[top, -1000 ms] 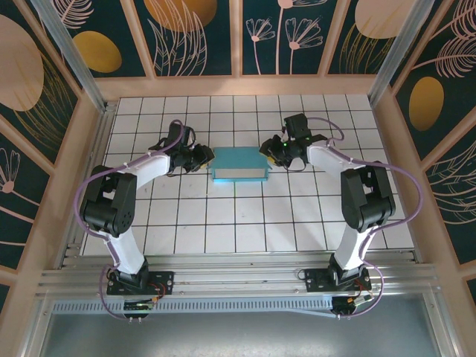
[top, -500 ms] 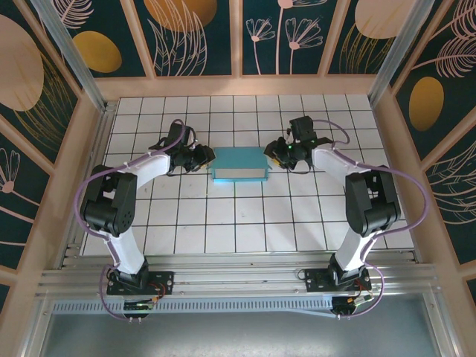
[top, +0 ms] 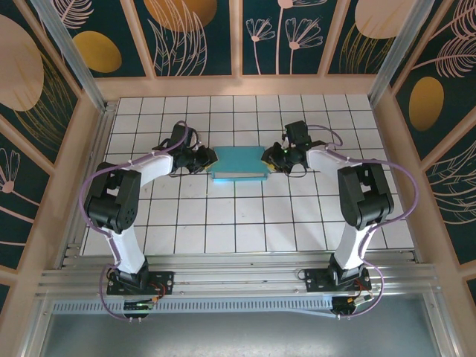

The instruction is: Fold the paper box

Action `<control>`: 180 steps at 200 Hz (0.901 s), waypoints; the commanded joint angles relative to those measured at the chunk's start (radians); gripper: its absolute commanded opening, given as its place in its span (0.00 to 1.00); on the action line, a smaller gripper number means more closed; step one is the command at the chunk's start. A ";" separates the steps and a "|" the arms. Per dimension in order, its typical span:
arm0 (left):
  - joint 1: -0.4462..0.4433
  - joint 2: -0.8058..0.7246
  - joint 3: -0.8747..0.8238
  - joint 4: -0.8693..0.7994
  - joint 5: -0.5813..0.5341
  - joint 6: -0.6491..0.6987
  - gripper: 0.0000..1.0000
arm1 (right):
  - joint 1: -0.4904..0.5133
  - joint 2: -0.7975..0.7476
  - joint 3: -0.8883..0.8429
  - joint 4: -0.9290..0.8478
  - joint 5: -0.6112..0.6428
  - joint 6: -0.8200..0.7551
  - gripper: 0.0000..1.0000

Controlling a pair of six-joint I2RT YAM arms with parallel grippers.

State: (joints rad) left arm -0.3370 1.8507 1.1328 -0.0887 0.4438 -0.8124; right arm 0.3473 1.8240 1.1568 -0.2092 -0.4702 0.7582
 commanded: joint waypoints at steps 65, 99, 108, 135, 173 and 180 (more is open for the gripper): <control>-0.009 0.000 -0.054 0.024 -0.023 -0.003 0.21 | 0.019 0.024 -0.027 -0.001 0.022 -0.009 0.27; -0.009 -0.063 -0.058 0.005 -0.087 0.010 0.24 | 0.019 -0.042 0.000 -0.016 0.073 0.006 0.28; -0.008 -0.074 -0.052 -0.010 -0.108 0.023 0.25 | 0.019 -0.053 0.012 -0.037 0.101 -0.001 0.29; -0.008 -0.088 -0.041 -0.039 -0.137 0.044 0.28 | 0.018 -0.074 0.018 -0.063 0.140 -0.021 0.32; -0.008 -0.063 -0.048 -0.046 -0.119 0.051 0.29 | 0.038 -0.057 0.015 -0.069 0.123 -0.042 0.35; -0.008 -0.058 -0.050 -0.046 -0.112 0.052 0.29 | 0.043 -0.050 0.017 -0.070 0.124 -0.047 0.35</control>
State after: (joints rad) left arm -0.3416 1.7840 1.0805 -0.1028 0.3309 -0.7853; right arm 0.3653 1.7809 1.1530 -0.2440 -0.3656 0.7422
